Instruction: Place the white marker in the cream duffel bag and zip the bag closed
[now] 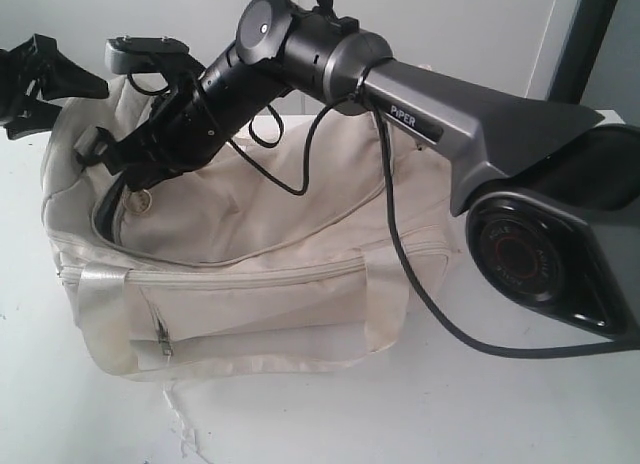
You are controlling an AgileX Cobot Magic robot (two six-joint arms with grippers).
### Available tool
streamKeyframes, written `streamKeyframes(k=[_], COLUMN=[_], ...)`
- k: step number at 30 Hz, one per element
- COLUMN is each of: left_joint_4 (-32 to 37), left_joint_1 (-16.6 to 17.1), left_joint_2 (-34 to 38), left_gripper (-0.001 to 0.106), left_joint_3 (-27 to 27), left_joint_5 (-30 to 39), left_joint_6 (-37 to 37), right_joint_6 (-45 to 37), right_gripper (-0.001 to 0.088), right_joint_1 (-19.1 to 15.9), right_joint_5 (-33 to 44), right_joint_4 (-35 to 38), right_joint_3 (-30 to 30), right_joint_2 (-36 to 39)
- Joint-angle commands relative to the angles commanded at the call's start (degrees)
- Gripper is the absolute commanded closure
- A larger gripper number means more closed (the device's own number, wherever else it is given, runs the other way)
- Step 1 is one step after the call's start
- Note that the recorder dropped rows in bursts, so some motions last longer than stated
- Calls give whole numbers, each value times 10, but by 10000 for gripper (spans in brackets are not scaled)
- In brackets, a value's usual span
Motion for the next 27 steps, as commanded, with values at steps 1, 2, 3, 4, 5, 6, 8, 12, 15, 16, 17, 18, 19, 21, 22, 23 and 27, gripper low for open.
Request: streamKeyframes(k=[1, 2, 3, 4, 5, 6, 8, 12, 15, 16, 17, 18, 19, 21, 22, 23, 27], left_joint_4=[-1, -4, -8, -14, -14, -14, -33, -50, -65, -65, -67, -69, -69, -72, -76, -80, -97], left_joint_1=[0, -2, -3, -6, -8, -12, -12, -12, -12, -12, -12, -12, -12, -12, -12, -12, -12], left_joint_2=[3, 15, 19, 27, 29, 30, 31, 34, 34, 34, 34, 34, 34, 34, 34, 34, 34], left_gripper=[279, 282, 287, 306, 319, 356, 511, 1048, 1050, 1050, 1050, 1050, 1050, 1050, 1050, 1050, 1050], left_joint_3=[0, 0, 0, 0, 0, 0, 0, 0, 0, 0, 0, 0, 0, 0, 0, 0, 0], left_joint_5=[0, -1, -2, -10, -16, -29, -30, -29, -28, -28, -28, -28, -28, -28, -28, -28, -28], left_joint_6=[0, -5, -5, 0, 1, 3, 6, 17, 17, 17, 17, 17, 17, 17, 17, 17, 17], right_joint_6=[0, 0, 0, 0, 0, 0, 0, 0, 0, 0, 0, 0, 0, 4, 5, 5, 6], right_gripper=[868, 868, 868, 868, 868, 868, 868, 868, 868, 868, 868, 868, 868, 868, 868, 868, 868], right_joint_1=[0, 0, 0, 0, 0, 0, 0, 0, 0, 0, 0, 0, 0, 0, 0, 0, 0], right_joint_5=[0, 0, 0, 0, 0, 0, 0, 6, 28, 33, 38, 42, 44, 50, 52, 59, 74], right_joint_4=[0, 0, 0, 0, 1, 1, 1, 1, 3, 3, 3, 3, 3, 3, 3, 4, 4], right_joint_3=[0, 0, 0, 0, 0, 0, 0, 0, 0, 0, 0, 0, 0, 0, 0, 0, 0], right_joint_2=[0, 0, 0, 0, 0, 0, 0, 0, 0, 0, 0, 0, 0, 0, 0, 0, -1])
